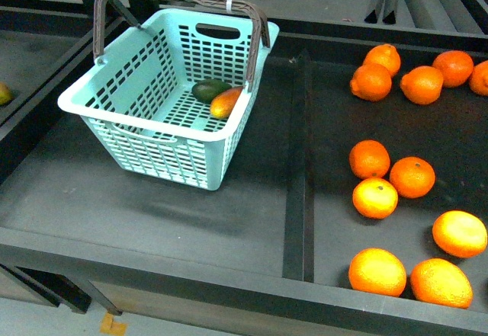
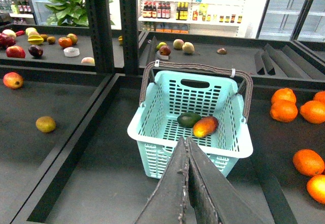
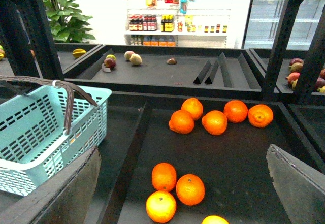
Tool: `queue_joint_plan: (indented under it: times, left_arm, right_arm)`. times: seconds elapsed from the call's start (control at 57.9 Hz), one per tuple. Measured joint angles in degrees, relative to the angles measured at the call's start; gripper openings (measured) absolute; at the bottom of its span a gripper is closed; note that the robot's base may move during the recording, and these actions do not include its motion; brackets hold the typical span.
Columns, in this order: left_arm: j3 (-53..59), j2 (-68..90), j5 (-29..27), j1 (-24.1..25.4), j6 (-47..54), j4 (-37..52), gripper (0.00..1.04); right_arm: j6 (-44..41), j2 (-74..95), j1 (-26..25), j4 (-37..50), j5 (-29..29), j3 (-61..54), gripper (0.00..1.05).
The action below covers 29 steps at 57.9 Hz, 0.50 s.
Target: Pick mango and avocado into basket
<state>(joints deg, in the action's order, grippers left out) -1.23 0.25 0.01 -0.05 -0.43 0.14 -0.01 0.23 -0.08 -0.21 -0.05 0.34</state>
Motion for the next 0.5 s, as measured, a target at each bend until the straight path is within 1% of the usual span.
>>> queue_joint_plan:
  times: [0.017, 0.035, 0.467, 0.484, 0.501]
  left_arm:
    - [0.0, 0.0, 0.0, 0.0, 0.0, 0.0, 0.03]
    - [0.0, 0.0, 0.0, 0.0, 0.0, 0.0, 0.06]
    - [0.0, 0.0, 0.0, 0.0, 0.0, 0.0, 0.95]
    - [0.0, 0.0, 0.0, 0.0, 0.0, 0.0, 0.99]
    - [0.0, 0.0, 0.0, 0.0, 0.1, 0.0, 0.99]
  right_arm:
    - [0.0, 0.0, 0.0, 0.0, 0.0, 0.0, 0.97]
    - [0.0, 0.0, 0.0, 0.0, 0.0, 0.0, 0.97]
    - [0.0, 0.0, 0.0, 0.0, 0.0, 0.0, 0.97]
    - [0.0, 0.0, 0.0, 0.0, 0.0, 0.0, 0.97]
    - [0.0, 0.0, 0.0, 0.0, 0.0, 0.0, 0.97]
